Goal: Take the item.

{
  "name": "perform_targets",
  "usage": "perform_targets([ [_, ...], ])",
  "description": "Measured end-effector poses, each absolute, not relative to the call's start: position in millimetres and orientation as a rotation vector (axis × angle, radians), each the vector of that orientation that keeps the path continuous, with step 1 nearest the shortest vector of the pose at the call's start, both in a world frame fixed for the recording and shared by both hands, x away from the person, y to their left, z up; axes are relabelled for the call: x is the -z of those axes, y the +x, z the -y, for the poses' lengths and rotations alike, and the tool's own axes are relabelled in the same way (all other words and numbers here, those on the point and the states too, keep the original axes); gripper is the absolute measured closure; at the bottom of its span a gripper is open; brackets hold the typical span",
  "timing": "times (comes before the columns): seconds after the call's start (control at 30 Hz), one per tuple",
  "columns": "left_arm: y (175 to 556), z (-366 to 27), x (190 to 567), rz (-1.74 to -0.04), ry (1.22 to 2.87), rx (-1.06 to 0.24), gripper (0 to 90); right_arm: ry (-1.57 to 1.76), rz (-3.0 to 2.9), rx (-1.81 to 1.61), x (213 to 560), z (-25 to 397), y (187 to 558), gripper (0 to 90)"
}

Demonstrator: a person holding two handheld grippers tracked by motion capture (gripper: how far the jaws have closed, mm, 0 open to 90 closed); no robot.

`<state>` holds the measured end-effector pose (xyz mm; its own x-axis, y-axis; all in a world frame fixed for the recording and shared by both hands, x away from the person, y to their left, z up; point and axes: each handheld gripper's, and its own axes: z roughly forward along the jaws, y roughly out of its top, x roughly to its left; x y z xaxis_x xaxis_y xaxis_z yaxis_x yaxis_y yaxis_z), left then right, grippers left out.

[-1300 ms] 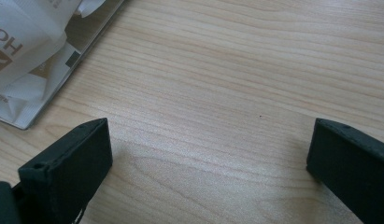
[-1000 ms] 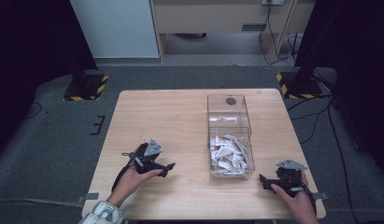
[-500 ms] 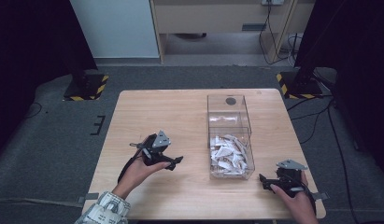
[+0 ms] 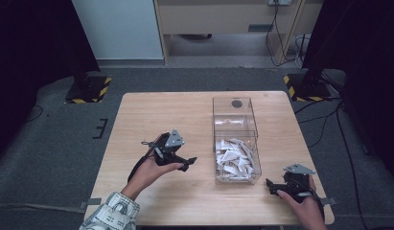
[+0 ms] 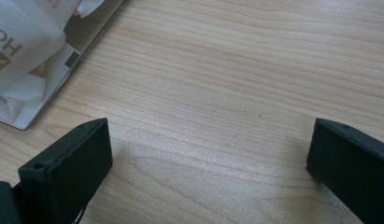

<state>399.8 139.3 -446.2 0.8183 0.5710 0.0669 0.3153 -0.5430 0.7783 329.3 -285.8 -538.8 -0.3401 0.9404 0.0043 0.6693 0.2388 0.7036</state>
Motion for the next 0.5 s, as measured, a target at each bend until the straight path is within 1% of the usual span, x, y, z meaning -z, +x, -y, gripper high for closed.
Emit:
perform_targets([
  [0.33,401.6,-110.0,428.8,-0.57,2.174,-0.405,5.5,1.475,-2.095,-0.866,538.8,285.7,329.3,0.5],
  [0.5,403.0,-100.5,423.9,-0.557,2.164,-0.405,5.6,1.474,-2.096,-0.866,538.7,285.8,329.2,0.6],
])
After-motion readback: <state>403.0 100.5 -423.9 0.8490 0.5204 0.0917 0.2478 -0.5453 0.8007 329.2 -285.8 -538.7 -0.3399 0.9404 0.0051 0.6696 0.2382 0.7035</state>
